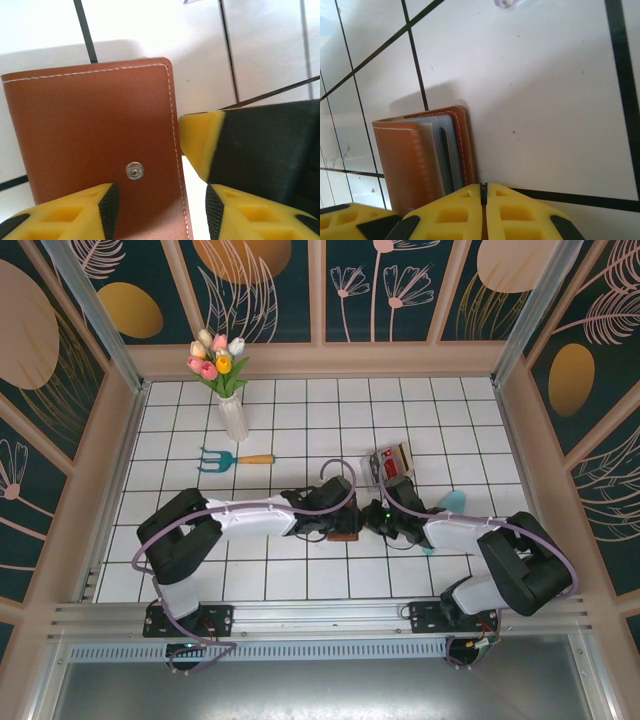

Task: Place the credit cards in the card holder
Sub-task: Close the card holder at the center of the table.

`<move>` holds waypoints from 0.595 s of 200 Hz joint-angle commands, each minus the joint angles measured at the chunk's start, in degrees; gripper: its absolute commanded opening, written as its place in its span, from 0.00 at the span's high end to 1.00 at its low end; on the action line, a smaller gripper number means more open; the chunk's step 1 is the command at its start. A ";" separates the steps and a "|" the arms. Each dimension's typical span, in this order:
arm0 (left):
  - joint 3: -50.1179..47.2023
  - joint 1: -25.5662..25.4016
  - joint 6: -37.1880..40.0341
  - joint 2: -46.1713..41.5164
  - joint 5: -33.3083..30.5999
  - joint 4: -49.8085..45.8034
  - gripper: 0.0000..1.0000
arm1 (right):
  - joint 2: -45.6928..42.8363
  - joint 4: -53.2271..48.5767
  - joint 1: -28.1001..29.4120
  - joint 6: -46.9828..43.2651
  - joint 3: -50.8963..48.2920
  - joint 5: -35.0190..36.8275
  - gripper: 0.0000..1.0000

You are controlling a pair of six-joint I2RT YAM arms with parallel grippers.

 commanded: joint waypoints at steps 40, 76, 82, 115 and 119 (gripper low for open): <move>-7.74 0.34 -5.00 -12.92 -12.26 2.13 0.38 | -1.30 -2.22 -0.92 -5.59 2.93 -1.67 0.93; -12.10 2.65 -6.31 -17.33 -13.61 2.68 0.35 | -0.22 -3.75 -0.97 -8.26 4.64 -2.20 0.93; -12.63 3.27 -6.38 -17.77 -13.20 2.72 0.35 | 0.00 -3.80 -0.99 -8.49 4.80 -2.37 0.93; -16.23 6.08 -7.48 -20.17 -11.02 4.69 0.35 | 1.32 -3.82 -1.00 -9.53 5.88 -3.34 0.93; -16.63 6.31 -7.68 -20.43 -10.82 5.05 0.35 | 1.39 -3.85 -0.94 -9.53 5.88 -3.35 0.93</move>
